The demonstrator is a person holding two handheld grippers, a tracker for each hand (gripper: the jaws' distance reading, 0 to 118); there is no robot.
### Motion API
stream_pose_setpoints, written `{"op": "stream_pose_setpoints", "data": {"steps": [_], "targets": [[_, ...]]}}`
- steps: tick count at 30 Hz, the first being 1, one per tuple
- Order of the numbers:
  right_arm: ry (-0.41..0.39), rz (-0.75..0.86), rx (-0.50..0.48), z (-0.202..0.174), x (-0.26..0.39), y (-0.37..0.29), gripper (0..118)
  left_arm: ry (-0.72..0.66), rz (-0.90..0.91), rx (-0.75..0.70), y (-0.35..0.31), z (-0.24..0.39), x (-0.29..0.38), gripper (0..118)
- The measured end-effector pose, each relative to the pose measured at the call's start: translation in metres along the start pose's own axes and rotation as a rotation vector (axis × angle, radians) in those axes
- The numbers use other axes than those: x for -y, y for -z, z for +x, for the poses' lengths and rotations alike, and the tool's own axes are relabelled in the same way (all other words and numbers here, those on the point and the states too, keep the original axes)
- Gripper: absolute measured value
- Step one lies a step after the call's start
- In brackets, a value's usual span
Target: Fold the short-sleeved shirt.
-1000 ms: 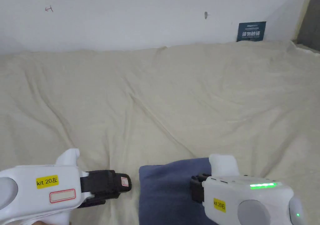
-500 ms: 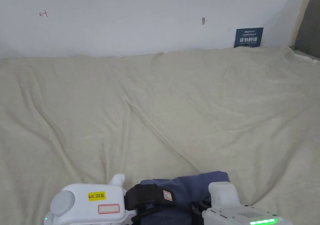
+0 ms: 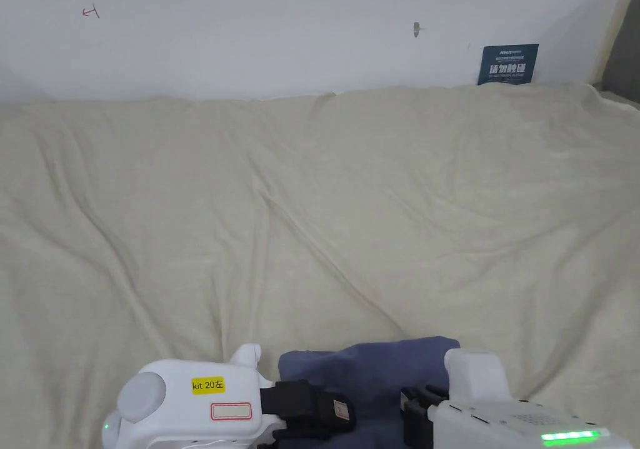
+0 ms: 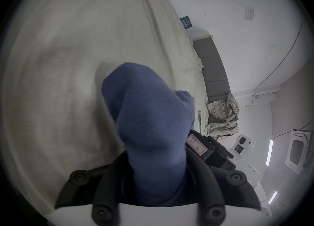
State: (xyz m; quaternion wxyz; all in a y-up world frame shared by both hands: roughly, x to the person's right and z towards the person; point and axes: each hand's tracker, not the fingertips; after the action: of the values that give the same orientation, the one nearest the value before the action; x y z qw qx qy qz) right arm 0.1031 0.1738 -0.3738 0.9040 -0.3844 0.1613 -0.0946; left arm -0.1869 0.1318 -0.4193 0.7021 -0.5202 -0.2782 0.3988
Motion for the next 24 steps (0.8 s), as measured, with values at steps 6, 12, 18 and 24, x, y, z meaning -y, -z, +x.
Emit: {"op": "stream_pose_setpoints", "data": {"steps": [6,12,18,24], "targets": [[-0.029,0.043,-0.014,-0.016,-0.009,-0.021,0,0.046,0.088,-0.060,-0.074,-0.016,-0.004,26],[-0.099,0.075,0.010,-0.037,-0.017,-0.025,0,0.138,0.146,-0.353,-0.183,-0.046,-0.023,26],[-0.114,0.064,0.043,-0.051,-0.022,-0.014,0,0.128,0.255,-0.634,-0.287,-0.089,-0.054,26],[-0.127,0.035,0.076,-0.063,-0.020,-0.003,0,0.134,0.318,-1.098,-0.354,-0.120,-0.093,26]]}}
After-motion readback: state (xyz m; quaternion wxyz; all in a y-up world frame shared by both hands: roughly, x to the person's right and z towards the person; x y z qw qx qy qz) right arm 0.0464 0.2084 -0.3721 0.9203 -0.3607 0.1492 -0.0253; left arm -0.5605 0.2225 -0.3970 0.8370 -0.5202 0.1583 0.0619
